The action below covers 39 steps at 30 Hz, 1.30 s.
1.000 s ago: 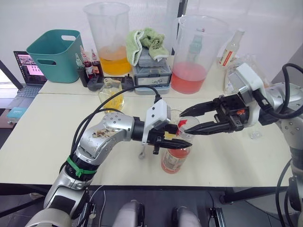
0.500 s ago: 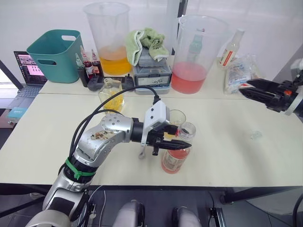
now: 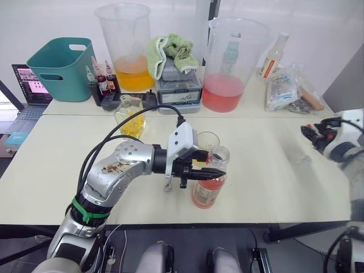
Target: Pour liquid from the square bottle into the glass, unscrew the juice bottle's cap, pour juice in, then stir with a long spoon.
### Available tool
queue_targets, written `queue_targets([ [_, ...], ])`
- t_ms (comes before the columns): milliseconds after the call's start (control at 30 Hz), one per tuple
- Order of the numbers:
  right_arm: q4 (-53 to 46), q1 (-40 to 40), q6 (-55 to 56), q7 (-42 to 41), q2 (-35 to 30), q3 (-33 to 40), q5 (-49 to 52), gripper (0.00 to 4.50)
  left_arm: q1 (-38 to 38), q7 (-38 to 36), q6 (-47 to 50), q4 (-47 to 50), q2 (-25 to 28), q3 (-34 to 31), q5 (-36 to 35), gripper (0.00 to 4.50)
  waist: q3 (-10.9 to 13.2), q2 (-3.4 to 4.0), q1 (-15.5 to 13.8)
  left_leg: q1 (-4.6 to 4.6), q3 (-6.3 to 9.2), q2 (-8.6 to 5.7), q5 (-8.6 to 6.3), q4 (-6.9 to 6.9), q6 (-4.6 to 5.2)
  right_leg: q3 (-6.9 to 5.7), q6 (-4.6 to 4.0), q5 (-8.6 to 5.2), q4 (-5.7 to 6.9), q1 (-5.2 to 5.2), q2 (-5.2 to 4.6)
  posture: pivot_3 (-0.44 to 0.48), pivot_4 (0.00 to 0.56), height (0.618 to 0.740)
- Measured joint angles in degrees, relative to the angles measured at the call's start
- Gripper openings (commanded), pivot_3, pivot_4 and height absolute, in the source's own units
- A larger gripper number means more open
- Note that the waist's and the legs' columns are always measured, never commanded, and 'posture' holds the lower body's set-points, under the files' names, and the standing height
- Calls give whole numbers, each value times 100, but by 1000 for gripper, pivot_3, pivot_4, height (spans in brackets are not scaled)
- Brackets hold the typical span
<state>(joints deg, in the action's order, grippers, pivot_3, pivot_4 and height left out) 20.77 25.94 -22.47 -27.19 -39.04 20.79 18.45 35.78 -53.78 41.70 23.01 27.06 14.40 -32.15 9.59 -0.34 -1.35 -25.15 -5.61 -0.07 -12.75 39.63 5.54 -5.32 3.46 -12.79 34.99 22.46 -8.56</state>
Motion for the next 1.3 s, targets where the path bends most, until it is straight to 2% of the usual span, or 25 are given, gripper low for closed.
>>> queue_targets([
  [167, -55, -171, 84, 250, 468, -292, -179, 1590, -5, 39, 57, 10, 4, -46, -27, 1602, 0, 9, 46, 0, -1, -1, 1, -2, -1, 3, 0, 0, 2, 3, 1, 0, 150, 739],
  [433, -118, -129, 40, 439, 586, -493, -331, 1590, -6, 44, 71, 6, 16, -67, -39, 1602, -1, 10, 63, 0, 1, -1, 1, -2, -2, 3, 0, 0, 2, 3, 5, 0, 150, 739],
  [500, -113, -99, 22, 432, 586, -525, -367, 2592, -6, 44, 70, 2, 17, -69, -39, 1602, -1, 10, 67, 0, 1, -1, 2, -3, -2, 4, 0, 0, 2, 4, 5, 0, 150, 739],
  [633, -111, 8, -19, 386, 591, -544, -362, 3836, 223, 43, 105, -253, -65, -2, -36, 1602, -1, 10, 53, 0, 2, -2, 3, -2, -4, 3, 0, 0, 2, 2, 6, 0, 150, 739],
  [667, -121, 28, -27, 372, 592, -544, -361, 4348, 311, 43, 122, -346, -111, 38, -34, 1602, -1, 10, 51, 0, 2, -4, 3, -1, -4, 4, 1, -1, 2, 0, 6, 0, 150, 739],
  [700, -130, 30, -34, 369, 591, -544, -360, 4476, 334, 44, 127, -375, -129, 47, -32, 1602, -1, 10, 52, 0, 2, -4, 3, -1, -3, 5, 1, -1, 2, 1, 6, 0, 150, 739],
  [933, -1343, 196, -987, 366, 444, -401, 11, 4476, 377, 55, 214, -383, -146, 66, -24, 1602, 0, 21, 65, 0, -1, -1, 3, -4, -4, 12, 0, 0, 5, 7, 6, 0, 150, 739],
  [1033, -2004, 374, -1621, 215, 112, -313, 418, 4476, 205, 56, 216, -161, -53, -5, -70, 1602, 0, 22, 50, -1, 5, -2, 2, -4, -3, 11, 0, 0, 5, 8, 3, 0, 150, 739],
  [1133, -2490, 414, -2120, -262, -460, -151, 822, 4476, 85, 76, 237, -20, 71, -102, -146, 1602, 0, 21, 39, -1, 6, -1, -1, -7, 0, 10, 0, 0, 1, 8, 3, 0, 150, 739],
  [1300, -3166, 108, -2703, -1580, -1169, -116, 1804, 4476, -32, 148, 405, 274, 341, -255, -305, 1602, 0, 20, 87, 0, 2, 3, -10, -25, 17, 16, -3, -1, 1, 18, 4, 0, 150, 739],
])
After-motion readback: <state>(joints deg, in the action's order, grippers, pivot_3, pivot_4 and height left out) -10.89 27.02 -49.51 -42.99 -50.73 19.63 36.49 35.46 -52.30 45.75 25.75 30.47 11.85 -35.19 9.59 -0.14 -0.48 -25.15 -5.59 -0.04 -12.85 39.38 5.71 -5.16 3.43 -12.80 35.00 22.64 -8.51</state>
